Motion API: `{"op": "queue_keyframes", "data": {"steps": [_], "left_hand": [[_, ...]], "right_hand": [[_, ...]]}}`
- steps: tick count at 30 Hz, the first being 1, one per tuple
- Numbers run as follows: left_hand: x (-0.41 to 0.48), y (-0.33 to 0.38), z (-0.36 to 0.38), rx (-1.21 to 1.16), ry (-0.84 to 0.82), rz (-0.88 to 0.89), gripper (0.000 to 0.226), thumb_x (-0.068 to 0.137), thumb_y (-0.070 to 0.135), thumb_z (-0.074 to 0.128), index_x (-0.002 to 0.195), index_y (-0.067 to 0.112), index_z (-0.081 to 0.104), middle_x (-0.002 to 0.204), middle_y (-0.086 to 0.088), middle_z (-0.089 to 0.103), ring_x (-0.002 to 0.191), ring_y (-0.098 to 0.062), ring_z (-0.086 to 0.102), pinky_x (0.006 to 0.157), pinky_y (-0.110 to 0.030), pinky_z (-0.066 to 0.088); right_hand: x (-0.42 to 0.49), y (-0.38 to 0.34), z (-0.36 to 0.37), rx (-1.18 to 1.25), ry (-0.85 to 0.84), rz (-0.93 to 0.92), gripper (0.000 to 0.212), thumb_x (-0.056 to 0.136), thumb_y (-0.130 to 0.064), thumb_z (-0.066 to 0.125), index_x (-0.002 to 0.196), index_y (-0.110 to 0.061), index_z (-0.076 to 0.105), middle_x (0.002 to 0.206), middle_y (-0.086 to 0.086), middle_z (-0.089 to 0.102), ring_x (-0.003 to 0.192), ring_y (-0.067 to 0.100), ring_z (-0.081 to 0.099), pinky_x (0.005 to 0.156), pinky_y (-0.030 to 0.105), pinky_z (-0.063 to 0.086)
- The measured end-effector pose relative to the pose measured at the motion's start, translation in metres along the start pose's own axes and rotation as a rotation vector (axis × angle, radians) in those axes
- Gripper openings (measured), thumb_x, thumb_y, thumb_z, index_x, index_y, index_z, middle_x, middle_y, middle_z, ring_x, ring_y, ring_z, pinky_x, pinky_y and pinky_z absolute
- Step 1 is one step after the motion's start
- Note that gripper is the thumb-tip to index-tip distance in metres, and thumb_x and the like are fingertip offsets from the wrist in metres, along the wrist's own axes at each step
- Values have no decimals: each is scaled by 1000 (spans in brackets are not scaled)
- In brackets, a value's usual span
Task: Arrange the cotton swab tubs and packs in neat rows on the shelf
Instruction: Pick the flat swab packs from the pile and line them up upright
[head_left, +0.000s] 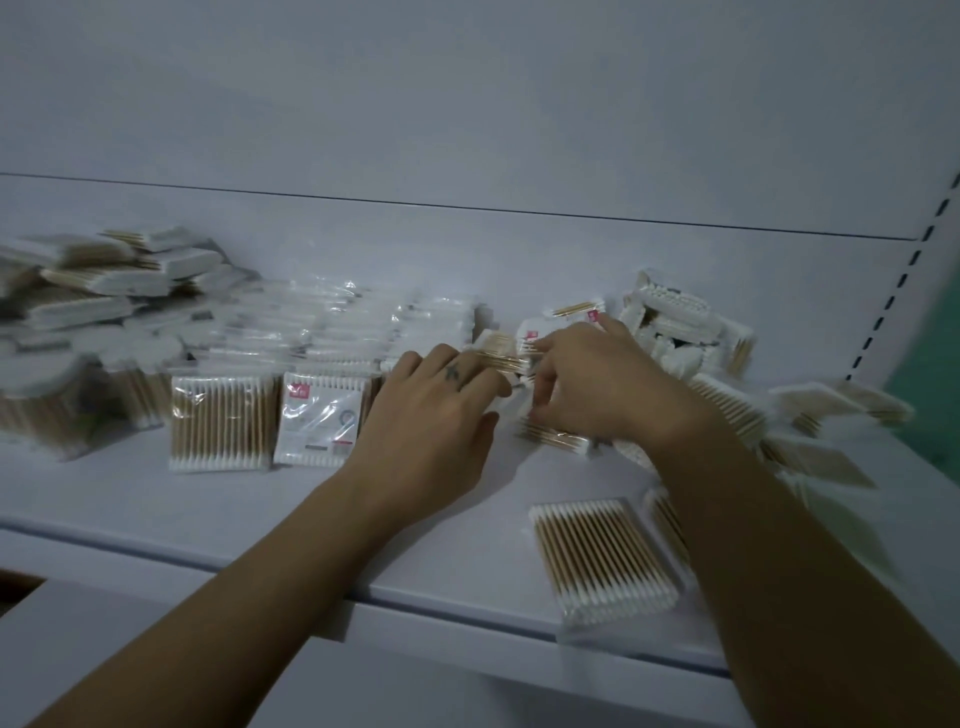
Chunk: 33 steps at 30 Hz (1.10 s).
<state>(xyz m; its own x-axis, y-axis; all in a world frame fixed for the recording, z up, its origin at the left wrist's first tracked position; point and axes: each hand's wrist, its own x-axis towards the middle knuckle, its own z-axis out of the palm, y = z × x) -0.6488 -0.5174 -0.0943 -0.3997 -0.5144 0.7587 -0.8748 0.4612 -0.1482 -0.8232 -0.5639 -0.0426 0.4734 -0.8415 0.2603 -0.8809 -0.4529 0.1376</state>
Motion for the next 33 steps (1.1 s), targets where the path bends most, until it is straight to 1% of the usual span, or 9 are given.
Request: {"op": "queue_keyframes", "data": {"steps": [4,7,9,12,16,19,23,26,33], "left_hand": [[-4,0,0,-26,-45,-2,24,71,16,76,94,15,67,91,-3,66,84,-28,59,66,-36,45],[-6,-2,2,-71,-72,52,21,75,18,69,95,17,65,92,0,65,85,-23,56,66,-34,43],[-6,-2,1,-78,-93,59,22,74,17,72,95,18,66,93,0,66,85,-23,58,66,-33,44],[-12,-4,1,-92,-75,33,26,73,17,76,97,18,67,93,2,68,81,-23,62,65,-32,46],[-11,-2,-2,-316,-6,-118,25,86,33,50,105,24,62,86,13,66,75,-12,62,63,-29,52],[-4,3,-2,-496,8,-203,35,89,43,47,118,26,57,94,20,63,79,2,59,67,-21,50],[-4,3,-3,-716,60,-348,53,92,41,53,141,24,42,109,15,65,81,3,65,65,-12,50],[-3,4,-5,-826,110,-445,59,93,46,53,146,28,34,116,12,66,89,1,67,66,-20,56],[-3,-5,-13,-930,177,-488,45,85,28,72,122,22,48,100,9,69,86,-7,68,64,-20,51]], "right_hand": [[-2,-8,7,-228,-184,0,53,75,-66,65,109,-25,67,136,2,50,134,23,35,116,60,-4],[1,-12,4,-267,-125,-57,23,83,-42,69,81,-23,57,113,1,57,121,22,45,118,58,5],[1,-14,3,-223,-85,-67,23,85,-31,62,68,-22,50,96,-1,57,112,21,50,119,54,8],[-1,-4,10,128,43,-19,18,81,-38,66,72,-24,71,91,-7,69,102,14,60,111,38,31],[-2,10,-3,757,356,165,8,81,-27,73,85,-22,78,80,-12,73,76,-2,65,75,16,50],[0,13,-17,1027,501,230,4,82,-20,74,83,-24,75,76,-8,74,73,6,70,75,29,59],[-4,-1,-18,1091,505,168,7,81,-20,77,82,-26,74,74,-6,74,72,10,71,75,38,61],[-9,-11,-18,1102,388,49,11,78,-21,80,88,-23,76,83,-6,76,77,11,72,77,39,60],[-5,-22,-18,1109,414,-7,27,79,-8,77,101,-23,70,95,-5,73,74,19,70,74,47,59]]}}
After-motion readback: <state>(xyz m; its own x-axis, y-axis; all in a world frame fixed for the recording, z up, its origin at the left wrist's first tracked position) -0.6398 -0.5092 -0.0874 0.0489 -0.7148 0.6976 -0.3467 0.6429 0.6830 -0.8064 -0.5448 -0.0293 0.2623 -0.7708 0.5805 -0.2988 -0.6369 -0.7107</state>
